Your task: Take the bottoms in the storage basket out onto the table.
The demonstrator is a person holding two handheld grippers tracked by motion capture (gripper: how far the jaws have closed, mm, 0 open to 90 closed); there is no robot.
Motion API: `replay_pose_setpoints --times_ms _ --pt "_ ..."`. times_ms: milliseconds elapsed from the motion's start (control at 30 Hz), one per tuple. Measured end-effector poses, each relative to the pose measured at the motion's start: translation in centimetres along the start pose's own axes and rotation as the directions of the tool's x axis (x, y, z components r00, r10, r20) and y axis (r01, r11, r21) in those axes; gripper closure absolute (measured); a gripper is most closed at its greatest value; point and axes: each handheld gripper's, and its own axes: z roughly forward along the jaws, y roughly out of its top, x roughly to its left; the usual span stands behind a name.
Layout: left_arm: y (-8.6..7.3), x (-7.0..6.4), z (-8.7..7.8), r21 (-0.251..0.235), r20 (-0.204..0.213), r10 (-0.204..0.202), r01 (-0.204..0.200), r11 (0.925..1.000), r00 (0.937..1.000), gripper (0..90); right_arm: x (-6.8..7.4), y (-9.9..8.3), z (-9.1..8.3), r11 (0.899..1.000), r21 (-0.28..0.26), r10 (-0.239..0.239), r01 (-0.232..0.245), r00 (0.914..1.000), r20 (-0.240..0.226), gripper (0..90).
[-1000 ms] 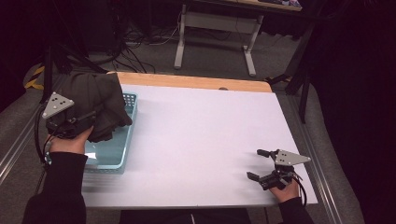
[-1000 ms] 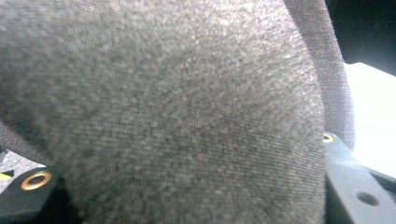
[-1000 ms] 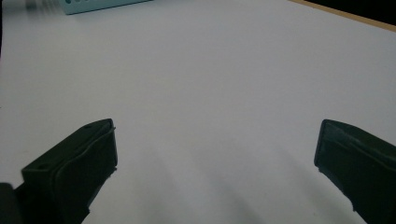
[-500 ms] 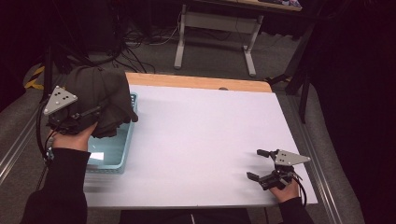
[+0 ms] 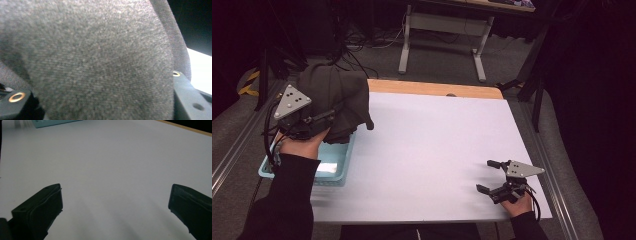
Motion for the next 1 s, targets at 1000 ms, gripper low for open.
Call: replay_pose_setpoints --times_ms 1000 --pt "2.2 -7.9 5.6 -0.022 0.282 0.021 -0.015 0.9996 0.9592 52.7 0.0 0.0 -0.1 1.000 -0.005 -0.001 0.001 1.0000 -0.004 0.0"
